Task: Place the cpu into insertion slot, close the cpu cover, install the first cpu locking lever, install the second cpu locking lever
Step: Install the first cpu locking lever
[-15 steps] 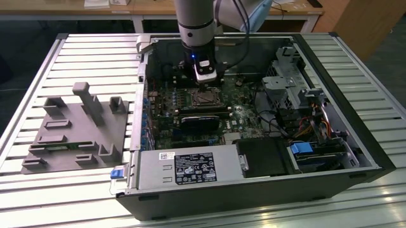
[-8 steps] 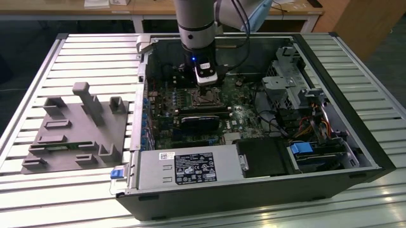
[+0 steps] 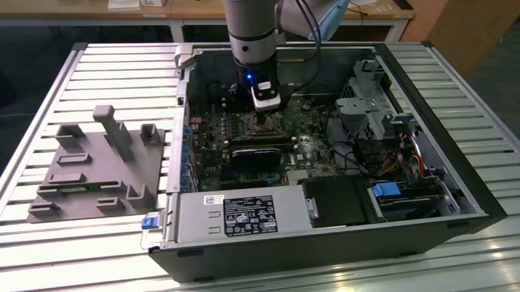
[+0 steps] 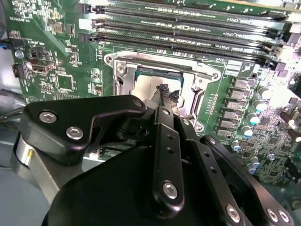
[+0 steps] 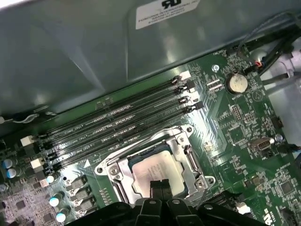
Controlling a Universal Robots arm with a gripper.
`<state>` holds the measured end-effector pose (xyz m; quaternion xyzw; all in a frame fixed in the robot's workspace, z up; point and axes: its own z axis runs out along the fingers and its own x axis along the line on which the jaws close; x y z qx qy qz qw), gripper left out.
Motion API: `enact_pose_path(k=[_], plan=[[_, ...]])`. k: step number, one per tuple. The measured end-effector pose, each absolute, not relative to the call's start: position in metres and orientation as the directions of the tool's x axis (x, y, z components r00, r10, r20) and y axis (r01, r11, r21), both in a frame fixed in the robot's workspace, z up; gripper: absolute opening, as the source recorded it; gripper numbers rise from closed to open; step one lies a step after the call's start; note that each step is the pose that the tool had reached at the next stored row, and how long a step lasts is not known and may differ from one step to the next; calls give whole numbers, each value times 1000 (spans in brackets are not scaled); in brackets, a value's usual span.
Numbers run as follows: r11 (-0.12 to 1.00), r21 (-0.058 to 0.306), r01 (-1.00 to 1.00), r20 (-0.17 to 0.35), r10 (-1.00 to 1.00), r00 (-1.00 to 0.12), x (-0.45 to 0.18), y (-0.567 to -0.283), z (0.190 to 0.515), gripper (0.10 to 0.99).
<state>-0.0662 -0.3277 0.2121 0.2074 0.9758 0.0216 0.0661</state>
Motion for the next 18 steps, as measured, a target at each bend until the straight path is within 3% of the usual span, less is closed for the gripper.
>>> enact_pose_path(k=[18], plan=[[958, 69, 279, -118, 286, -951, -62, -328, 216, 102]])
